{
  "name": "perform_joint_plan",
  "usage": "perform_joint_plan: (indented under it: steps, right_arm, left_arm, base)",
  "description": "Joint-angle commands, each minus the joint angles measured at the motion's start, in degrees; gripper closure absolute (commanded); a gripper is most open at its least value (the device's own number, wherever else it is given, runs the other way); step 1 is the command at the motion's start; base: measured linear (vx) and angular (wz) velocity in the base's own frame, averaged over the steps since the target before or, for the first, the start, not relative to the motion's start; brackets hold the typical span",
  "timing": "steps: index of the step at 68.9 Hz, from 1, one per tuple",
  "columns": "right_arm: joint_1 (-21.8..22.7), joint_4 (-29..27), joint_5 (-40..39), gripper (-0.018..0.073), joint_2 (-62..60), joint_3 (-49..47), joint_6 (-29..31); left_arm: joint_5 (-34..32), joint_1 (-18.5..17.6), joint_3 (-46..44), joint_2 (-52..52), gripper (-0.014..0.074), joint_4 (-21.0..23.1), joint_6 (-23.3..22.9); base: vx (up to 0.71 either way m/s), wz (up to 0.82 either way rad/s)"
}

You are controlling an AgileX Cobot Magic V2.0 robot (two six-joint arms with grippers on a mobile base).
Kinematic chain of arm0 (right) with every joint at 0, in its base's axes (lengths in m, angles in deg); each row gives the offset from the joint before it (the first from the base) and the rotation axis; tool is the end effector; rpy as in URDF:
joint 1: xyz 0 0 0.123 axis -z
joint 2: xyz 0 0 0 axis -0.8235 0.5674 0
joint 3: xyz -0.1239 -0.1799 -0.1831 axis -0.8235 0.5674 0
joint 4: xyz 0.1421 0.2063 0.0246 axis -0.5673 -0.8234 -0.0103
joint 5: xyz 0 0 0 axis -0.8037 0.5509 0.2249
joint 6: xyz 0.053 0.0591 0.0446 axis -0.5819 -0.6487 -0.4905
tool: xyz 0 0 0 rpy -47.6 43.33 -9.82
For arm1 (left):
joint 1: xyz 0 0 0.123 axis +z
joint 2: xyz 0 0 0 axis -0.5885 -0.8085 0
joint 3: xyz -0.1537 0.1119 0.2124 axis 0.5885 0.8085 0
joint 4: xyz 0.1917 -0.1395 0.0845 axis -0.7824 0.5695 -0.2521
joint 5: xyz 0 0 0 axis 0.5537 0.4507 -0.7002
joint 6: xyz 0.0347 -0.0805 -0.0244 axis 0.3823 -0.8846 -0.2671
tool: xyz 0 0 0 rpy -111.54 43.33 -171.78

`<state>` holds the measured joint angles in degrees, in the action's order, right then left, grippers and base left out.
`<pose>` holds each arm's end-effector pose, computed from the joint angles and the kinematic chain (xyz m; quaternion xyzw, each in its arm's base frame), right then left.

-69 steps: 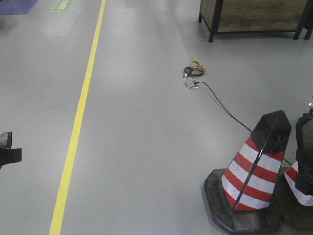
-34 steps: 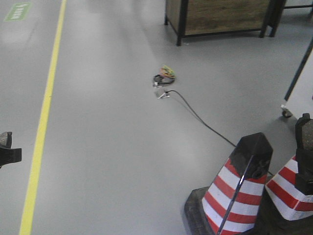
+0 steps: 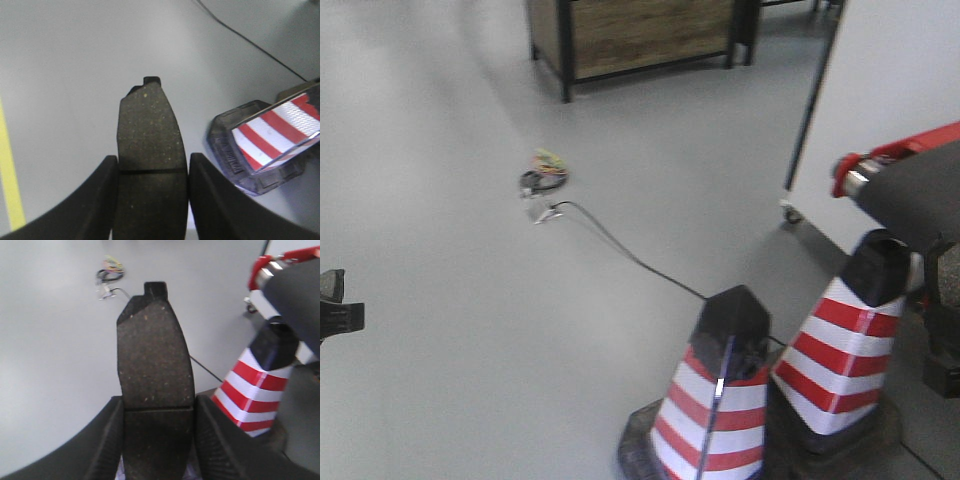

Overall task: Move and align brake pads A on conveyor
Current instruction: 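Drive past the traffic cones toward the black conveyor belt, then position both held brake pads above the black conveyor belt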

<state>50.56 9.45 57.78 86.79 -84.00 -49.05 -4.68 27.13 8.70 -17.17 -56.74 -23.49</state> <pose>0.1342 0.0141 0.2972 -0.0504 0.8659 0.0302 0.4968 0.1900 -0.0195 0.2865 -0.0549 0.9331 -0.0166 0.3549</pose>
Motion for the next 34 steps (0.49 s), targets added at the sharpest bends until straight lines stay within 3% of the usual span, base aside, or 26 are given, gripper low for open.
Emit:
perform_joint_plan:
  steps: [1,34]
  right_arm:
    - [0.26,-0.03,-4.94,0.0489,-0.14,-1.77,0.17]
    - [0.26,-0.03,-4.94,0.0489,-0.14,-1.77,0.17]
  left_arm:
    - [-3.63,-0.37,-1.73,1.13,0.0503,-0.35,-0.07]
    - [-3.63,-0.37,-1.73,1.13,0.0503,-0.35,-0.07]
  base:
    - [0.15,-0.61]
    - [0.12,-0.68]
